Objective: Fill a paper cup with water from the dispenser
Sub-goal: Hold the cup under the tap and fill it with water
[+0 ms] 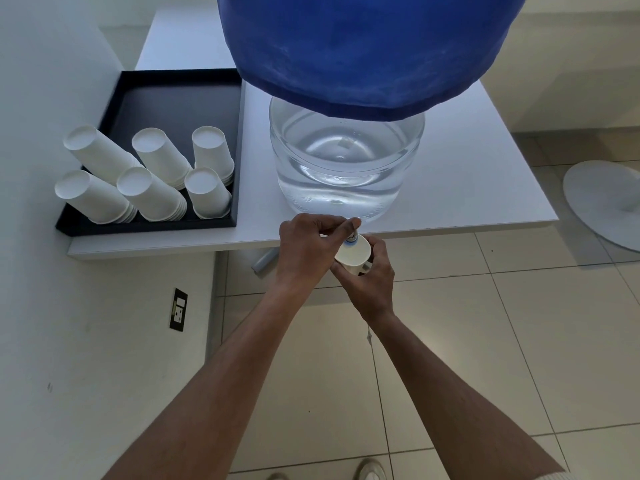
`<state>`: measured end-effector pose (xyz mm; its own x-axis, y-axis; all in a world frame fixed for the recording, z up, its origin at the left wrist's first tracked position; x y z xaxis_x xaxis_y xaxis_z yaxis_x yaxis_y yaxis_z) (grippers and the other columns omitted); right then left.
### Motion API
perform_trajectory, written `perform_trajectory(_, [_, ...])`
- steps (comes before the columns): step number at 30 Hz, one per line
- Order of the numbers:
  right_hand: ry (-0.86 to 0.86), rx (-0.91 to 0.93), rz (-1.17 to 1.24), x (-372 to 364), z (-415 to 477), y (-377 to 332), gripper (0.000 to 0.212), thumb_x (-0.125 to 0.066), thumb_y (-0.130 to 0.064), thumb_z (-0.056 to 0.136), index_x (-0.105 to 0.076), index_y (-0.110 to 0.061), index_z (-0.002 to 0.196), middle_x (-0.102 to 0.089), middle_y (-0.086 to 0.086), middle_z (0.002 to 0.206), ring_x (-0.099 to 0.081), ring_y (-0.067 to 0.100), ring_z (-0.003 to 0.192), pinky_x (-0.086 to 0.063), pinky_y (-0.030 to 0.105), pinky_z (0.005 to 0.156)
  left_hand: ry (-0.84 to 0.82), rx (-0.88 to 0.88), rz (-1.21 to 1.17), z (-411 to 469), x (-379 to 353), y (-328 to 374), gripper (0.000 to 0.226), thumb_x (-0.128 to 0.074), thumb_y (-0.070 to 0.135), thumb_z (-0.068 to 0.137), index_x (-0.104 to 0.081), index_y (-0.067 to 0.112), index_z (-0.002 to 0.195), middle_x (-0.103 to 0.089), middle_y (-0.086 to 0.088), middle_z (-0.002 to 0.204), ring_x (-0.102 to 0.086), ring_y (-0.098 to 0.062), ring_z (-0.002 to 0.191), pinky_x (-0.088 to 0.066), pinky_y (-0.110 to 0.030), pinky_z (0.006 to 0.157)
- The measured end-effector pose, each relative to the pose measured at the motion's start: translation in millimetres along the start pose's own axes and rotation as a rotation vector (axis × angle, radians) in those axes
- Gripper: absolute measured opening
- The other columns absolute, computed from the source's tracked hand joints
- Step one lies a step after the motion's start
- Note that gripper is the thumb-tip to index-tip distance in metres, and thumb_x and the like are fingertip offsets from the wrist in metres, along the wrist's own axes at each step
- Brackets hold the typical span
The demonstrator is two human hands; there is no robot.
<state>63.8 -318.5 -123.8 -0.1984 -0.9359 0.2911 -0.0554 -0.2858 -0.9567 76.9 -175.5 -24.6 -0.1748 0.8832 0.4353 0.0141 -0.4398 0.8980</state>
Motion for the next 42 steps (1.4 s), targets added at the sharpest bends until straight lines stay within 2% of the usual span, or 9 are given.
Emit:
perform_trajectory(3, [0.009,0.005,0.003,1.0,-0.1,-1.3,0.058,-0.094,-0.029,0.072,-0.06,-0.016,0.117,-0.072,-0.006,0.104,-0.07,0.011,0.097,-0.06,0.043,0.088,-0.006,0.009,-0.002,0.4,-0.4,-2.1,0.023,-0.079,0.04,0.089,-0.087,0.019,0.084,-0.084,0.007,0.084,-0.077,-0.002,0.08,-0.056,-0.026,0.084])
perform_trajectory(7, [0.006,0.01,-0.007,1.8,1.3,-3.3,0.057,-0.094,-0.03,0.072,-0.059,-0.019,0.115,-0.07,-0.011,0.101,-0.07,0.007,0.095,-0.061,0.042,0.087,-0.012,0.006,0.012,1.8,-1.3,-4.7,0.024,-0.079,0.041,0.089,-0.087,0.02,0.084,-0.084,0.007,0.082,-0.076,-0.002,0.077,-0.048,-0.008,0.071])
perform_trajectory(9, [0.003,0.007,-0.009,1.8,2.8,-3.9,0.058,-0.094,-0.03,0.071,-0.059,-0.016,0.115,-0.07,-0.012,0.1,-0.07,0.007,0.095,-0.061,0.044,0.087,-0.01,0.011,0.011,3.4,-0.9,-6.1,0.023,-0.08,0.041,0.088,-0.088,0.019,0.085,-0.083,0.007,0.08,-0.075,-0.001,0.075,-0.047,-0.006,0.069])
perform_trajectory(14, [0.003,-0.001,-0.008,1.0,5.3,-3.9,0.061,-0.094,-0.03,0.071,-0.058,-0.012,0.116,-0.071,-0.006,0.103,-0.072,0.011,0.095,-0.061,0.046,0.085,-0.02,0.039,-0.012,5.5,-1.6,-9.1,0.022,-0.082,0.041,0.086,-0.087,0.02,0.084,-0.082,0.007,0.076,-0.071,0.004,0.067,-0.045,-0.005,0.064])
perform_trajectory(26, [-0.006,-0.01,-0.049,2.4,4.7,-1.4,0.061,-0.093,-0.027,0.072,-0.057,-0.012,0.118,-0.071,0.0,0.107,-0.071,0.015,0.098,-0.06,0.044,0.087,-0.007,0.012,0.015,4.6,-0.8,-8.0,0.022,-0.082,0.039,0.087,-0.087,0.018,0.088,-0.084,0.002,0.081,-0.073,0.005,0.074,-0.048,-0.005,0.066])
perform_trajectory(30, [-0.007,-0.003,-0.063,3.8,5.6,-3.2,0.06,-0.093,-0.026,0.072,-0.058,-0.012,0.118,-0.071,-0.003,0.105,-0.071,0.015,0.097,-0.06,0.043,0.087,-0.01,-0.011,0.029,2.6,-0.6,-6.4,0.021,-0.082,0.037,0.088,-0.087,0.017,0.09,-0.084,0.002,0.084,-0.07,0.012,0.071,-0.047,-0.003,0.067])
perform_trajectory(34, [-0.014,0.004,-0.067,4.5,4.8,-4.8,0.06,-0.093,-0.026,0.072,-0.057,-0.013,0.119,-0.069,-0.008,0.103,-0.07,0.009,0.095,-0.06,0.039,0.086,-0.002,-0.012,0.028,2.7,-0.2,-5.7,0.022,-0.082,0.037,0.088,-0.087,0.016,0.09,-0.084,0.002,0.083,-0.073,0.005,0.078,-0.045,-0.002,0.066])
perform_trajectory(38, [-0.017,0.003,-0.072,4.8,3.9,-5.0,0.061,-0.093,-0.026,0.072,-0.057,-0.013,0.12,-0.07,-0.004,0.106,-0.071,0.012,0.097,-0.06,0.04,0.087,-0.011,-0.023,0.045,2.0,-0.1,-4.7,0.023,-0.081,0.038,0.089,-0.087,0.016,0.089,-0.083,0.002,0.081,-0.069,0.01,0.067,-0.043,-0.002,0.063])
perform_trajectory(42, [-0.016,0.001,-0.078,4.3,2.7,-4.8,0.061,-0.093,-0.028,0.072,-0.058,-0.014,0.119,-0.071,-0.001,0.107,-0.071,0.016,0.098,-0.06,0.043,0.087,-0.009,-0.01,0.035,3.4,-0.3,-5.6,0.024,-0.082,0.039,0.088,-0.087,0.016,0.085,-0.082,0.002,0.073,-0.065,0.005,0.06,-0.041,-0.005,0.06])
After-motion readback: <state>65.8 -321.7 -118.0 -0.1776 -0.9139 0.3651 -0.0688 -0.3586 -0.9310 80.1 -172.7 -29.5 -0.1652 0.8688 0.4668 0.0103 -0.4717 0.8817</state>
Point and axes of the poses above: each hand's wrist, its own z-axis towards the middle knuckle, its own x-axis out of the back of the hand, y = z × x, the point moved 6 cm from there along z, towards the middle knuckle
